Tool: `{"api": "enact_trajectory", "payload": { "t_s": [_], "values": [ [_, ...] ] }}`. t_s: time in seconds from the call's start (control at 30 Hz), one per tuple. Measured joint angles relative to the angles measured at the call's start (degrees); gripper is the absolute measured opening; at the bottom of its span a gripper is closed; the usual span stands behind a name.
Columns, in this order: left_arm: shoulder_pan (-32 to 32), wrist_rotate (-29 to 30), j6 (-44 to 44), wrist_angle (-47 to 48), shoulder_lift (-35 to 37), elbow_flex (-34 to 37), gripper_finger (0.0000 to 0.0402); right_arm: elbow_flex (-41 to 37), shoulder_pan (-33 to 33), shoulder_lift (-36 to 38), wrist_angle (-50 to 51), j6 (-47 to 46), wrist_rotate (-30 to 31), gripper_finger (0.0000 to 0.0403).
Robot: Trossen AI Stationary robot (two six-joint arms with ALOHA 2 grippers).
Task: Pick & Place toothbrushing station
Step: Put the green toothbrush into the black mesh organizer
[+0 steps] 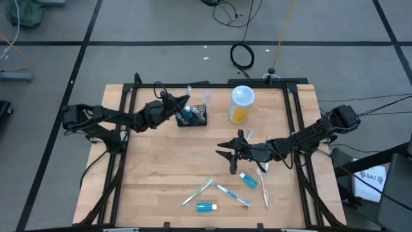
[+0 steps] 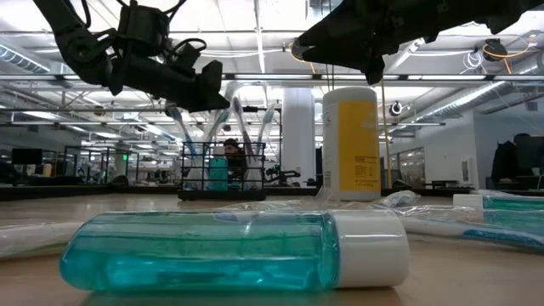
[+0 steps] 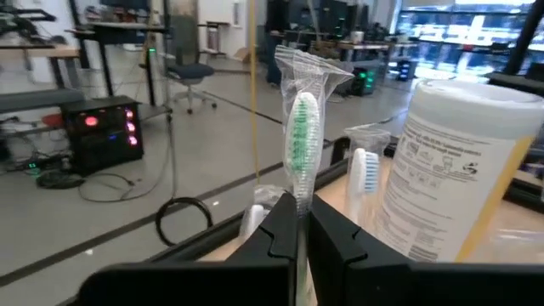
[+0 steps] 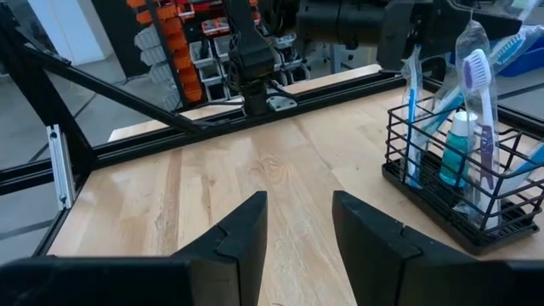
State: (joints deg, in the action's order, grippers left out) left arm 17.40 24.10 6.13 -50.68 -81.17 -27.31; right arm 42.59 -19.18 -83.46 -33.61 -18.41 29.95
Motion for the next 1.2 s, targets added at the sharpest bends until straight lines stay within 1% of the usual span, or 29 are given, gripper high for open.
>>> {"api": "enact_trajectory", "payload": {
  "t_s": [0.13,0.27,0.37,0.57,0.63,0.73,0.9,0.97,1.13,1.2],
  "values": [
    [-2.50,6.29,-3.29,0.01,0.19,0.00,0.0018,-0.02,0.00,0.00,0.00,0.00,0.00,0.0130],
    [-4.47,8.71,-9.43,0.26,0.20,0.00,0.0019,0.00,0.00,0.00,0.00,0.00,0.00,0.0130],
    [-6.01,11.92,-10.80,1.26,0.20,0.00,0.0020,0.00,0.00,0.00,0.00,0.00,-0.01,0.0130],
    [-9.19,27.01,-13.28,1.03,0.22,0.00,0.0021,0.00,-0.02,0.00,0.02,0.00,0.00,0.0130],
    [-10.32,30.65,-13.31,1.03,0.22,0.00,0.0021,0.00,-0.02,0.00,0.04,0.00,-0.01,0.0130],
    [-11.74,33.03,-14.40,1.05,0.22,0.00,0.0021,0.00,-0.02,0.00,0.04,0.00,-0.02,0.0130],
    [-13.16,33.65,-16.81,1.15,0.22,0.00,0.0021,0.00,-0.02,-0.02,0.04,0.00,-0.02,0.0130],
    [-13.76,35.61,-16.65,1.39,0.22,0.00,0.0021,0.00,-0.02,-0.02,0.04,-0.41,-0.02,0.0130],
    [-14.62,43.60,-16.54,1.71,0.22,0.00,0.0021,0.00,-0.02,-0.02,0.04,-0.61,-0.02,0.0130],
    [-14.96,45.08,-16.55,1.81,0.22,0.00,0.0021,0.00,-0.02,-0.02,0.06,-0.61,-0.02,0.0130]
  ]
}}
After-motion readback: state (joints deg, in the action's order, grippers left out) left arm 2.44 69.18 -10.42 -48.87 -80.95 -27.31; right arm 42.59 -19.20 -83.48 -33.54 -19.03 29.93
